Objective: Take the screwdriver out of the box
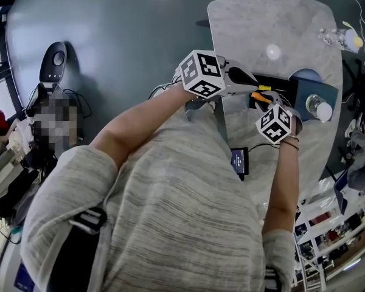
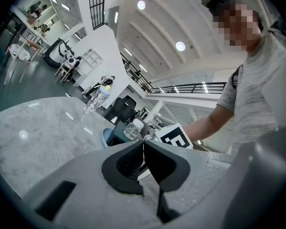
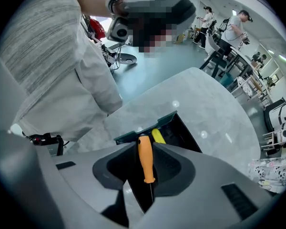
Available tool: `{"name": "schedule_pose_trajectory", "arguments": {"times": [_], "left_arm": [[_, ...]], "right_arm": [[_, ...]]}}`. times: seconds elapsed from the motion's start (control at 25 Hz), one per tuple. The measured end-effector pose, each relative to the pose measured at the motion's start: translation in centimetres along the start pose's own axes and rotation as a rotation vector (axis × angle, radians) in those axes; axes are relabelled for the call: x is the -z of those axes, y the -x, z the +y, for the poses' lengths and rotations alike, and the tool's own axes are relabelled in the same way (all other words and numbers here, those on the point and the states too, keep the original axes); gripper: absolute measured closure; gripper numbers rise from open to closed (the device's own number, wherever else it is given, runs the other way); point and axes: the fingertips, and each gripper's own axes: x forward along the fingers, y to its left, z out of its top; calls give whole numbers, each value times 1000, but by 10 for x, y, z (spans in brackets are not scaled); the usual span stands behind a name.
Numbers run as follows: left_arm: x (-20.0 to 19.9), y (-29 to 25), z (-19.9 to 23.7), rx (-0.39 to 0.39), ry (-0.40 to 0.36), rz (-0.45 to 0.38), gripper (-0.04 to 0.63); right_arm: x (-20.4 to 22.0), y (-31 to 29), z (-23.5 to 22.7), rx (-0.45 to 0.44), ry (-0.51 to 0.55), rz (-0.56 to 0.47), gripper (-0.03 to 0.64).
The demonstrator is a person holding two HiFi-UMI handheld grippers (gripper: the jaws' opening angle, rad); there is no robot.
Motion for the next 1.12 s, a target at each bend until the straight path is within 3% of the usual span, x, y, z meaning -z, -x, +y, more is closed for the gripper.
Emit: {"name": "schedule_pose_trajectory", "arguments": {"times": [0.36,1.12], "left_arm": [[2,1,4,-10,16,-3,577],[4,-3,8,-18,33,3,577]], "right_arm": [[15,-22,1,-28,53,80,514],[19,-44,1,-62,99,129,514]]}}
